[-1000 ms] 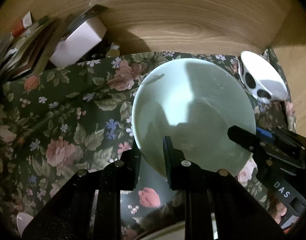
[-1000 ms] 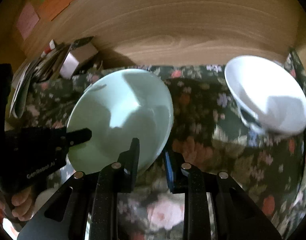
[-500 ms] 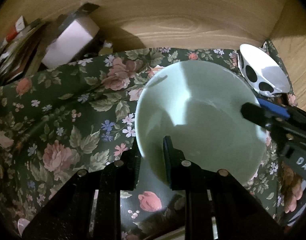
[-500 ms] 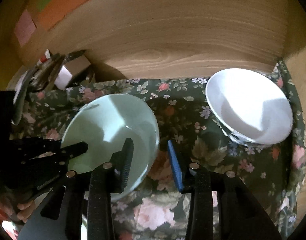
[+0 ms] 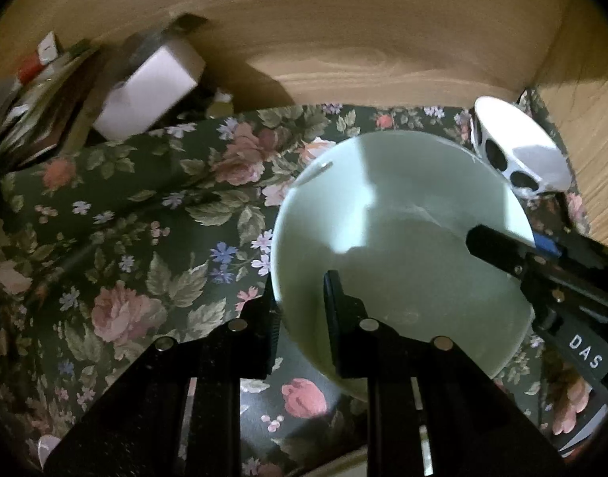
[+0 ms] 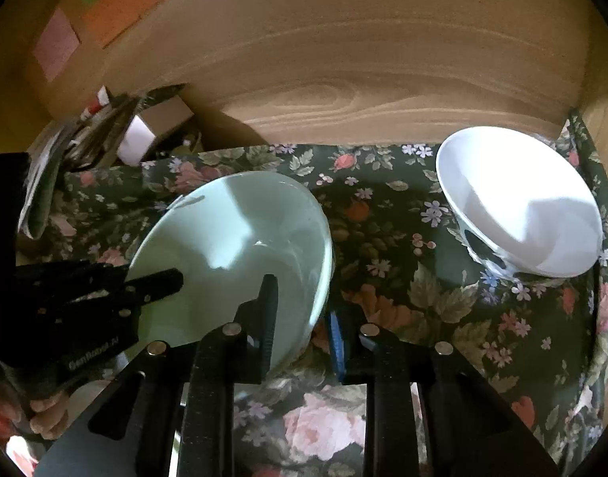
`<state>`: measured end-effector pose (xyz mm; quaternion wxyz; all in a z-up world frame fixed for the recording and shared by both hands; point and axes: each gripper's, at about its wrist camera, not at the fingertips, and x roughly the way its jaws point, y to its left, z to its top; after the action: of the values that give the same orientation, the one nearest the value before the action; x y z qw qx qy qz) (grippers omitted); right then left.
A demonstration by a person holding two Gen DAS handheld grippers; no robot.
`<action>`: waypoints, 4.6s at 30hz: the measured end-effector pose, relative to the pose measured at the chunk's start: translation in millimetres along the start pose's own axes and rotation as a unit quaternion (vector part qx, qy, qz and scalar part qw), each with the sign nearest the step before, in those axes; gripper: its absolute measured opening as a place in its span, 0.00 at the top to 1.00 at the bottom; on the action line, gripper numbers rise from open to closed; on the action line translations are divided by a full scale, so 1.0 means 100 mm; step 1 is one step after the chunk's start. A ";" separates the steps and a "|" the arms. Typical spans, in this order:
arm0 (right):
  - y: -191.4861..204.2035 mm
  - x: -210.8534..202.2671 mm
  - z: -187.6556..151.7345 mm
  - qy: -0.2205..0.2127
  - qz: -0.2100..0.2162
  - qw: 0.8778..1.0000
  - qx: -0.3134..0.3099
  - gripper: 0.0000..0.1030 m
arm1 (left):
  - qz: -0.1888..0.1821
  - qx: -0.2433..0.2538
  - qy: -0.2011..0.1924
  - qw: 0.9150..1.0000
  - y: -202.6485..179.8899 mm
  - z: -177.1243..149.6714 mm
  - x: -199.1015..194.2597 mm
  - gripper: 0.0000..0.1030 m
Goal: Organize plates and bowls
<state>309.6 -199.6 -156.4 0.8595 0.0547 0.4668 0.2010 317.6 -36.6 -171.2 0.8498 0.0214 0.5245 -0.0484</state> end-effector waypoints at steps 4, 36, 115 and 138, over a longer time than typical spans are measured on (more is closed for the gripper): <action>0.05 -0.19 -0.03 -0.035 0.023 0.999 -0.011 0.80 | 0.005 -0.004 -0.022 1.000 0.05 -0.03 -0.19 0.80; -0.10 -0.14 -0.25 -0.009 0.017 0.999 0.025 0.69 | 0.000 0.000 0.005 1.000 0.09 0.01 -0.03 0.58; 1.98 -0.67 -0.85 -0.050 0.115 0.986 -0.112 0.74 | 0.020 -0.111 -0.125 0.986 1.40 -1.74 -1.67 0.84; 2.36 -0.20 -1.09 0.029 0.126 0.979 -0.156 0.74 | 0.047 -0.127 -0.101 0.986 1.70 -2.10 -1.50 0.84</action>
<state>140.9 -2.2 -135.4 0.8114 -0.0270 0.4437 0.3795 81.9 159.5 -133.7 0.8956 -0.0670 0.4362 0.0568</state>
